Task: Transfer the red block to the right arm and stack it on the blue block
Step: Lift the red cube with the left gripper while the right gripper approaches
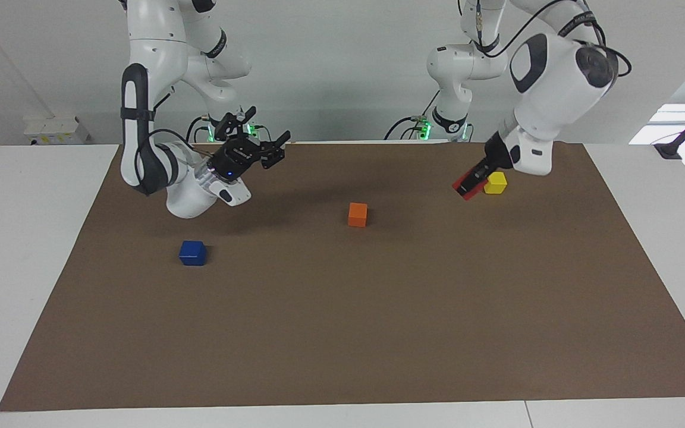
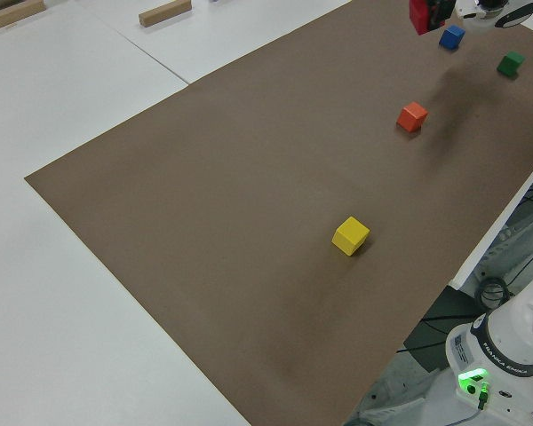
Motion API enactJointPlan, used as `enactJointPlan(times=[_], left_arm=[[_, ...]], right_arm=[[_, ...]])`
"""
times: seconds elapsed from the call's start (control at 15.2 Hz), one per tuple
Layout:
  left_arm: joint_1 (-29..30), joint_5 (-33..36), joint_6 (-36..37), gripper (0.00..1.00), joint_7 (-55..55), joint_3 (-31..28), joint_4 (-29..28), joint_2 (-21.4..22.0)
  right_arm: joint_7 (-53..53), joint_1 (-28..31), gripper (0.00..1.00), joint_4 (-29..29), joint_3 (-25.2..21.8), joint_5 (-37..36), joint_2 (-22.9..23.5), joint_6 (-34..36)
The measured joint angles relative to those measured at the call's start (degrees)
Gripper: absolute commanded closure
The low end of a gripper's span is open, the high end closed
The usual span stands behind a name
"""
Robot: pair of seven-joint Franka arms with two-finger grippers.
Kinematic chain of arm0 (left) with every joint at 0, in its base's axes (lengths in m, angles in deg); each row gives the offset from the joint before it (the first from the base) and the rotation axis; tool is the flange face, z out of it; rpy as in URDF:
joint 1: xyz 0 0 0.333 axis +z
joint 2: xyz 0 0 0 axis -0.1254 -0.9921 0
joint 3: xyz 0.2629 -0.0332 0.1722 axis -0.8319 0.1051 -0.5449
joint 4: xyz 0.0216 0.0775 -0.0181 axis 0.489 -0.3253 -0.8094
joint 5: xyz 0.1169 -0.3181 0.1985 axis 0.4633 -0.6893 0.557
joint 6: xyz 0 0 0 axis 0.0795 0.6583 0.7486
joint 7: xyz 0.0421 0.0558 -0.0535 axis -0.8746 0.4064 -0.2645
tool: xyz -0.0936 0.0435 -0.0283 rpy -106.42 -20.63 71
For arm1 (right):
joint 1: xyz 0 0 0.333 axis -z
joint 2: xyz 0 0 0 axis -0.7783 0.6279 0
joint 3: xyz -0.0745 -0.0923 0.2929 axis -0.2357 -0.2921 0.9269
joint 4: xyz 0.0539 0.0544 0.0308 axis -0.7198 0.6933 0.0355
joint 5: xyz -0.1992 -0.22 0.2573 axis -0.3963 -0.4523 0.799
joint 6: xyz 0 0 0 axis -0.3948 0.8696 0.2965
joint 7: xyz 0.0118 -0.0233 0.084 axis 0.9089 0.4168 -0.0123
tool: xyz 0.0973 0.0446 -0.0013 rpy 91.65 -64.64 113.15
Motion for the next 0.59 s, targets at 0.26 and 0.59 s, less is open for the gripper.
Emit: enactJointPlan(times=[0.26, 0.59], left_arm=[[-0.1, -3.8, -6.7, 1.0, -24.9, 7.3, 0.0, 2.1], [-0.7, -4.6, -16.8, 1.0, -49.4, 9.9, -1.4, 1.9]], right_arm=[[-1.4, -2.6, 0.0, -0.1, 0.9, 5.6, 2.0, 1.2], [-7.1, -4.6, 0.0, -1.9, 1.0, 7.0, 2.4, -4.4]])
